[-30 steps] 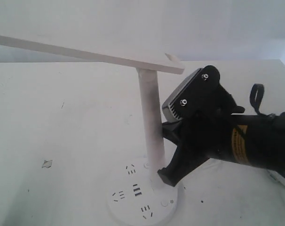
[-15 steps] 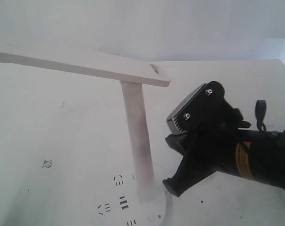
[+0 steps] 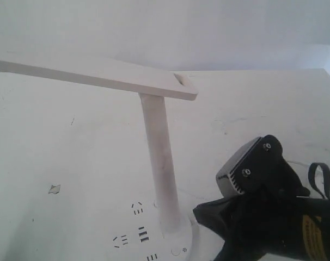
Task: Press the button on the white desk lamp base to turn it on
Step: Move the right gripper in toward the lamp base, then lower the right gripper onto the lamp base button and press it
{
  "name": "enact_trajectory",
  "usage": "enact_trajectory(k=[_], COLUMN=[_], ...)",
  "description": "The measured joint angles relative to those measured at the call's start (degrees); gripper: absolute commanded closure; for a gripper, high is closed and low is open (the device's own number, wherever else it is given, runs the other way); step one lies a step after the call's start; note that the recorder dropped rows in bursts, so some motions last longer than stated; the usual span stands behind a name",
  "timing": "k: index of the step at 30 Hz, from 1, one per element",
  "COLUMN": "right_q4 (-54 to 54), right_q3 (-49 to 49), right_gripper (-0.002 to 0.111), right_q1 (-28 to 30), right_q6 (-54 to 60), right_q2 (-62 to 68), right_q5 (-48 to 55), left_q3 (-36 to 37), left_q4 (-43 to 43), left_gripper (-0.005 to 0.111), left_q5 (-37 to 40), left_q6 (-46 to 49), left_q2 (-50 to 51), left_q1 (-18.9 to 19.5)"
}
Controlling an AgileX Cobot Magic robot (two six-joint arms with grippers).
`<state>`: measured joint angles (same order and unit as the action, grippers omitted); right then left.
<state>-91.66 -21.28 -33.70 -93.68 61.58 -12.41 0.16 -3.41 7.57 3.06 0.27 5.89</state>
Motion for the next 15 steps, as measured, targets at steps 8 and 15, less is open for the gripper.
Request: enact_trajectory(k=[8,15], right_q4=[0.1,2.0], right_q3=[0.3,-0.3], right_gripper=[0.108,0.108], right_q1=[0.0,0.0], right_q6=[-0.4,1.2], right_q2=[5.7,15.8], right_q5=[-3.7,-6.6], left_q3=[0.0,0.0], left_q4=[0.0,0.0], left_gripper=[0.106,0.106], left_q5=[0.0,0.0], left_q6=[0.0,0.0], left_q2=[0.0,0.0], left_q1=[0.0,0.0])
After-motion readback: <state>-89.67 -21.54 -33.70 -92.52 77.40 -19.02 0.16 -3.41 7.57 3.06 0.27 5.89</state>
